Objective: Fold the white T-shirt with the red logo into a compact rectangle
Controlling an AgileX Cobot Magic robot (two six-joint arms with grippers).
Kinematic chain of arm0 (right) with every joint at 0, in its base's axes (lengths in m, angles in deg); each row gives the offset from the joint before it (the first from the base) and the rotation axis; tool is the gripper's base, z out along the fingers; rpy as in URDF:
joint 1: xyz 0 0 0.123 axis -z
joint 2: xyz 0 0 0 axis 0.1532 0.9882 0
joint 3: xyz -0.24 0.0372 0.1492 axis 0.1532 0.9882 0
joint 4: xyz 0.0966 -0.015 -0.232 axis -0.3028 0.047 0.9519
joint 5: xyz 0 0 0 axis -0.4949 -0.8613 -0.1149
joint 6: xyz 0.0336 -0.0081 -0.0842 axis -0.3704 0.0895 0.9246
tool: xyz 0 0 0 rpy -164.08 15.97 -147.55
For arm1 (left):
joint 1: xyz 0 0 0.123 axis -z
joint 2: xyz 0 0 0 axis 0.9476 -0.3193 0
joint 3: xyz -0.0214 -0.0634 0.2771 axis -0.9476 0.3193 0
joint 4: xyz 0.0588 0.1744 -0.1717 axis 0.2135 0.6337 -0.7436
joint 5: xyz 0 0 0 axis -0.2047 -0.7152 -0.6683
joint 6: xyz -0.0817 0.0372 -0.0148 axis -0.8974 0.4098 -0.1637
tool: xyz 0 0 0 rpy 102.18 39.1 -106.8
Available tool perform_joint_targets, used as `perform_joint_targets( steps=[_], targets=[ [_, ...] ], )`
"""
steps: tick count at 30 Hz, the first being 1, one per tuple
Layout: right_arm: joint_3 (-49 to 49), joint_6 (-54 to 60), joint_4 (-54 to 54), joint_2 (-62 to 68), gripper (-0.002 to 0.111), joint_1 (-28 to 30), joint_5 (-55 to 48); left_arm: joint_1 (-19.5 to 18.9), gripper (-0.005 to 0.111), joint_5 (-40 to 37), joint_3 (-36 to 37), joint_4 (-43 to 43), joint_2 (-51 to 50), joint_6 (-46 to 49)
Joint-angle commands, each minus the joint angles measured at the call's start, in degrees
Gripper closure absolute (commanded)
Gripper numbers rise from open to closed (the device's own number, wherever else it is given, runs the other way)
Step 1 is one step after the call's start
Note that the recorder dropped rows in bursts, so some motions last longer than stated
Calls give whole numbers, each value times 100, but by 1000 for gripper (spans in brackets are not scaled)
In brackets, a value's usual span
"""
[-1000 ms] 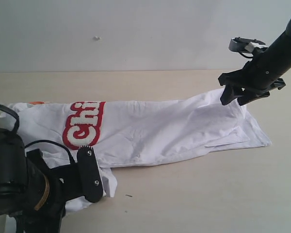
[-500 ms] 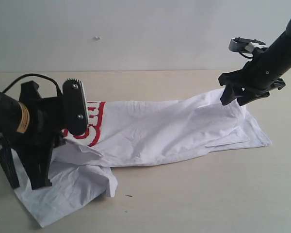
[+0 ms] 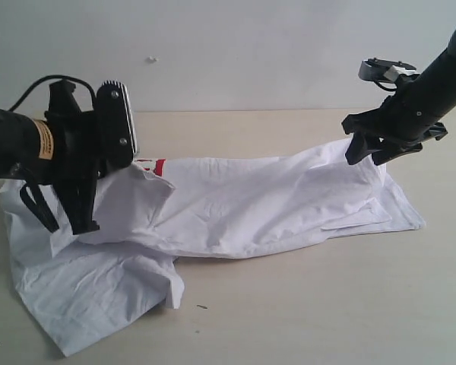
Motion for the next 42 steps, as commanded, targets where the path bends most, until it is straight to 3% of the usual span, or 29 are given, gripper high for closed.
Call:
perform_joint_targets(
  steps=[1,6,8,13,18,20,22,26,28,35,42],
  targets=[
    [-46,54,-13,-4,58,9,40,-26,82,-89,-46,-19,-303,17],
    [-46,54,14,-4,58,9,78,-129,28,352,-46,-6,-313,27],
    [-46,54,14,-4,58,9,78,-205,21,629,-46,-6,-313,27],
    [-46,44,14,-4,58,9,52,-473,29,1261,-46,-6,-313,27],
    [-46,44,14,-4,58,9,118,-721,59,1399,-46,-20,-326,6],
    [-46,44,14,-4,58,9,118,-721,66,1391,-46,-20,-337,6],
    [-46,44,14,-4,58,9,105,-721,60,1403,-46,-131,-374,-9],
    [-46,44,14,-4,58,9,105,-721,36,1390,-46,-213,-494,-162],
    [-46,44,14,-4,58,9,95,-721,32,1214,-76,-260,-564,-293],
    [-46,44,14,-4,58,9,95,-763,50,-593,-1069,-1136,-1067,-1162],
    [-46,44,14,-4,58,9,122,-763,55,-742,-1417,-1887,-1316,78]
  ],
)
